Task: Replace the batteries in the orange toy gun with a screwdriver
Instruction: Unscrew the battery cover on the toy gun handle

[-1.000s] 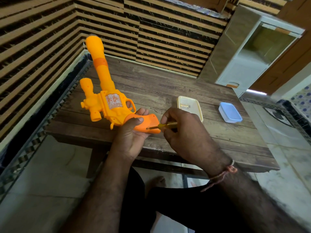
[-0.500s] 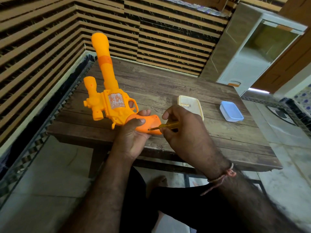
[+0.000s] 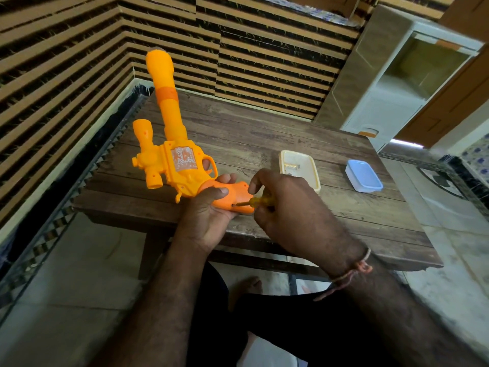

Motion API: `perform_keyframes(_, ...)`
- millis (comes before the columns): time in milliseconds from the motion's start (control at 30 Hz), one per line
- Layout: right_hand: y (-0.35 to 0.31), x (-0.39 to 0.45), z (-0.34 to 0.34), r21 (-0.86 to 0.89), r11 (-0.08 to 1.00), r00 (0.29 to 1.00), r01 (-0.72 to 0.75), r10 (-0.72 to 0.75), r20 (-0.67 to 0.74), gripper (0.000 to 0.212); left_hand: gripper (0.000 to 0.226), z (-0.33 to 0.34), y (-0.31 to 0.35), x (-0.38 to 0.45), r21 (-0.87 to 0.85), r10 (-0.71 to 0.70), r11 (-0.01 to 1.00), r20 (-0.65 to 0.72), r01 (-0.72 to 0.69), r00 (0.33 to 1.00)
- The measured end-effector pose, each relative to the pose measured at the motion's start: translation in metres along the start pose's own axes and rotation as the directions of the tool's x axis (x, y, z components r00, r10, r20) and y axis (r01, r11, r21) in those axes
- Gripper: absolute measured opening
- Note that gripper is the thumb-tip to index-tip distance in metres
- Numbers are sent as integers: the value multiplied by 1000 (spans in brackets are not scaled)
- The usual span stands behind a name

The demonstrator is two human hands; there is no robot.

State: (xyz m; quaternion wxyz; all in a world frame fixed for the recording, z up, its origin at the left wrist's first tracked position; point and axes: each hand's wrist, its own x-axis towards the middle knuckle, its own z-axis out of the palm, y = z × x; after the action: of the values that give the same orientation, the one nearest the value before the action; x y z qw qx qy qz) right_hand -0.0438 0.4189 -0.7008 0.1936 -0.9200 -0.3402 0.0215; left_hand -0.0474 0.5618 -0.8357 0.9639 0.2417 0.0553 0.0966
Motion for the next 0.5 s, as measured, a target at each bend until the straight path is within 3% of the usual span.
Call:
perform_keyframes(67, 1, -1, 0, -6, 1000, 1000, 2, -1, 16, 19, 56, -1, 2, 2, -10, 5, 1000, -20, -5, 1000)
perform_keyframes(167, 1, -1, 1, -14, 1000, 1000, 5, -5, 8, 13, 30, 3, 0, -1, -18, 5, 1000, -14, -6, 1000)
perform_keyframes(233, 0, -1, 2, -35, 999, 1000, 11, -11, -12, 13, 31, 8, 0, -6, 4, 20, 1000, 14, -20, 1000)
perform_keyframes(300, -2, -2, 1, -36, 999, 1000, 27, -27, -13, 19, 42, 9, -1, -9, 19, 36, 999, 47, -37, 998)
perform_keyframes(367, -2, -1, -1, -16, 999, 999, 39, -39, -2, 30, 28, 7, 0, -6, 16, 17, 1000, 44, -18, 999)
perform_keyframes(500, -1, 3, -4, 77, 997, 999, 31, -31, 9, 36, 33, 8, -2, -5, 6, 22, 1000, -5, -22, 1000)
